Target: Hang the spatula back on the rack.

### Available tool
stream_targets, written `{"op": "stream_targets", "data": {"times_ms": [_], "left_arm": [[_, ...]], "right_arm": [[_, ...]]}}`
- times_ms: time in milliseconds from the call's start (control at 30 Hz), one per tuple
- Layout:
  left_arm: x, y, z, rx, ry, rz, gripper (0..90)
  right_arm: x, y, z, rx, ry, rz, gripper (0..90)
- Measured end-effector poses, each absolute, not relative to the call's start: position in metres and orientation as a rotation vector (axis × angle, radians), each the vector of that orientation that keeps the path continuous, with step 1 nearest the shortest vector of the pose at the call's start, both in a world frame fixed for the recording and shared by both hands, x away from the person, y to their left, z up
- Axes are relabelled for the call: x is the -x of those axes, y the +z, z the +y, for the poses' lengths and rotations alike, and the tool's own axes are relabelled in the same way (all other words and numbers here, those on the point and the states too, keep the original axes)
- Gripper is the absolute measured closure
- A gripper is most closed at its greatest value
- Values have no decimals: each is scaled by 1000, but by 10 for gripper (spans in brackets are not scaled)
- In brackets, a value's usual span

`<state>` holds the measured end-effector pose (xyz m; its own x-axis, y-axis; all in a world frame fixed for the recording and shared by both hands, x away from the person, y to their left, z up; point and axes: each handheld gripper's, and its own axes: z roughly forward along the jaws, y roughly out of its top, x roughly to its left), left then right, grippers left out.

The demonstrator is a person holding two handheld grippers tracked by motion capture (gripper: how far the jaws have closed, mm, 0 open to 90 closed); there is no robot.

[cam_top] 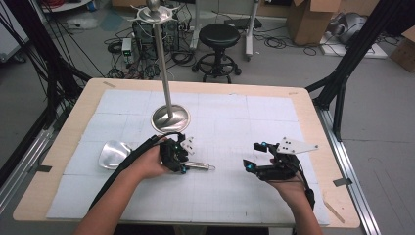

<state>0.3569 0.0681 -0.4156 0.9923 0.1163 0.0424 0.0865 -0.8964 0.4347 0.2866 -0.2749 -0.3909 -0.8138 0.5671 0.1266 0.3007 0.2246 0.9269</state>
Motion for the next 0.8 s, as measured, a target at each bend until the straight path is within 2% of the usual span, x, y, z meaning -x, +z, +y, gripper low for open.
{"op": "stream_targets", "data": {"times_ms": [100,500,800], "left_arm": [[-358,-416,69,-2686,61,188,687],[-355,-409,74,-2673,66,191,689],[-352,-371,107,-2475,113,250,689]], "right_arm": [[-287,-391,-275,-824,1625,2259,229],[-287,-392,-275,-825,1625,2259,229],[-287,-394,-272,-826,1625,2265,229]]}}
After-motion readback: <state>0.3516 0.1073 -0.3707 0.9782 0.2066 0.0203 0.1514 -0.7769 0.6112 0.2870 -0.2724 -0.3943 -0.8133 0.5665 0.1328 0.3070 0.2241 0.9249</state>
